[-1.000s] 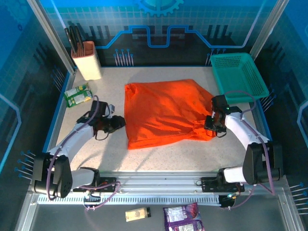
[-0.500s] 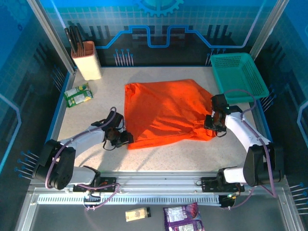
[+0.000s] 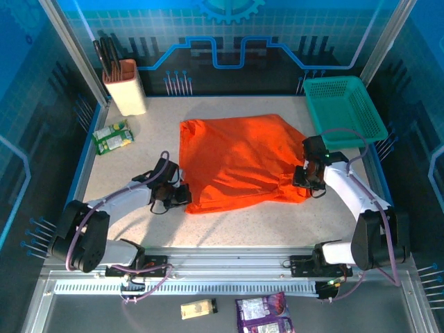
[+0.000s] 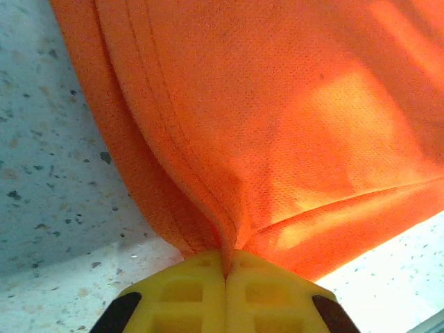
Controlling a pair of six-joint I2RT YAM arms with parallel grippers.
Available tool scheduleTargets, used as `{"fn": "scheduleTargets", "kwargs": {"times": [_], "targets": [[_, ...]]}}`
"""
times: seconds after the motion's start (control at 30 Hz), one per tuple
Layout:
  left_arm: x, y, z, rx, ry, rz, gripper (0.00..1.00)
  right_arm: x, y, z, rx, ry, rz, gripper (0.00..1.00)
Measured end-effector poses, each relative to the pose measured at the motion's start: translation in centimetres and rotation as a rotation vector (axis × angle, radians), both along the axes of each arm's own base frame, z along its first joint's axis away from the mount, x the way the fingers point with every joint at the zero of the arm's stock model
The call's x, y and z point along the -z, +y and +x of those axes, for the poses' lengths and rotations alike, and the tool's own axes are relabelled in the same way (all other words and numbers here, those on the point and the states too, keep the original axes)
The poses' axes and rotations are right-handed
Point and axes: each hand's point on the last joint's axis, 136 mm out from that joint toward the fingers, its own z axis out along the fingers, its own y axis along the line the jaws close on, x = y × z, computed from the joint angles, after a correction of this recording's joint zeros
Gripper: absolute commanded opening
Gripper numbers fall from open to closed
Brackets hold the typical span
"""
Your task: Fold the inside-out t-shirt
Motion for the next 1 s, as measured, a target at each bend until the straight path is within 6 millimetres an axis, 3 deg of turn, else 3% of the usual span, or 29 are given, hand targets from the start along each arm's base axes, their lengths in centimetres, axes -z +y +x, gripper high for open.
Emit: {"fn": "scheduleTargets", "kwargs": {"times": [0.3, 0.57, 0.73, 1.0], "targets": [[-3.1, 3.1, 2.2, -0.094, -0.113, 0.031, 0.0, 0.9, 0.6, 0.5, -0.038, 0.038, -0.024, 0.45], [-3.3, 3.7, 2.4, -0.097, -0.115, 0.038, 0.0, -0.2, 5.7, 4.7, -0.186, 0.029, -0.069, 0.41], [-3.3, 3.6, 2.3, -0.094, -0.112, 0.027, 0.0, 2.0, 7.4, 5.3, -0.195, 0.107, -0.114, 0.41], [-3.1, 3.5, 2.1, -0.09, -0.105, 0.021, 0.0, 5.7, 7.0, 5.4, -0.149, 0.219, -0.209, 0.34]]}}
